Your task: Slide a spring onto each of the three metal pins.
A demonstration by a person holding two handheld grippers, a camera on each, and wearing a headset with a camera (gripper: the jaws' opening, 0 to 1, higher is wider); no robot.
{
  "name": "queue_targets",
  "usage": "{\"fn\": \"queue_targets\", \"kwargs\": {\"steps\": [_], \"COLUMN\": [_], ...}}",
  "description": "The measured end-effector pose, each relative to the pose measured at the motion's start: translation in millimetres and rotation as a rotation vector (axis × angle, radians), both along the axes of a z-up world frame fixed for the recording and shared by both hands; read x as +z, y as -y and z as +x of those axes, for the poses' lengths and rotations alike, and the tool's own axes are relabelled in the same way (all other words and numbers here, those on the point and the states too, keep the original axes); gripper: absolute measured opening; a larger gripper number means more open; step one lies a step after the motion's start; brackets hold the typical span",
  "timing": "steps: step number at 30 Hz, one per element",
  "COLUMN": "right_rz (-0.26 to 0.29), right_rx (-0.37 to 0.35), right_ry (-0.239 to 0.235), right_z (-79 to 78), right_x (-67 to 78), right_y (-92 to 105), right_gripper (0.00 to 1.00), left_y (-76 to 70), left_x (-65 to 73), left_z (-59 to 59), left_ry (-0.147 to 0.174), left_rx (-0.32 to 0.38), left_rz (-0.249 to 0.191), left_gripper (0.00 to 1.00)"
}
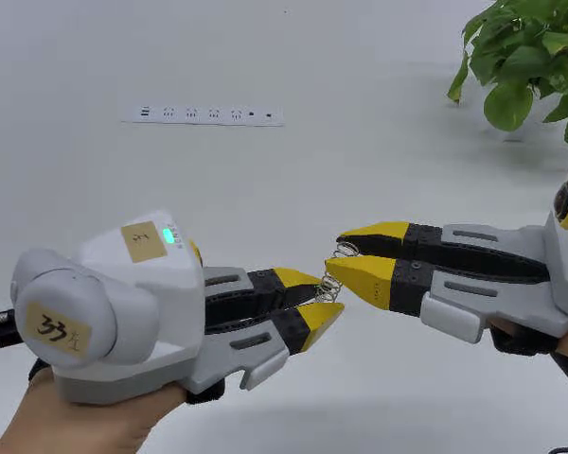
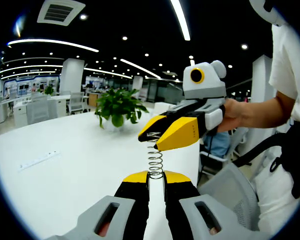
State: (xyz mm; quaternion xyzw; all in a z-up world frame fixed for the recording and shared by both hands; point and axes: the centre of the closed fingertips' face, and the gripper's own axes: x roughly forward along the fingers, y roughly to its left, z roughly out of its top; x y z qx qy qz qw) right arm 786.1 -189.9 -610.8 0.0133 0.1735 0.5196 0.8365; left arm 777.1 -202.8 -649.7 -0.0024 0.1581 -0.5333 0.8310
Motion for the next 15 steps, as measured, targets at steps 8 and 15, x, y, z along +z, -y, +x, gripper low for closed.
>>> {"fn": "queue_targets", "kwargs": {"steps": [8, 15], "right_rz": [-0.141, -0.346], "right_rx": [0.161, 0.363], "right_ry": [0.000, 0.059], "right_z": [-11.2, -11.2], "right_x": [-1.8, 1.4], "right_y": [-0.1, -1.3], "right_gripper": [0.28, 0.34], "left_y": [1.9, 2.8], "left_x": [-0.2, -2.0], "left_z": [-2.0, -5.0], "left_ry": [0.011, 0.023], "left_rx": [-0.013, -0.026], "left_rz": [0.006, 0.015], "left_gripper": [0.10, 0.10]}}
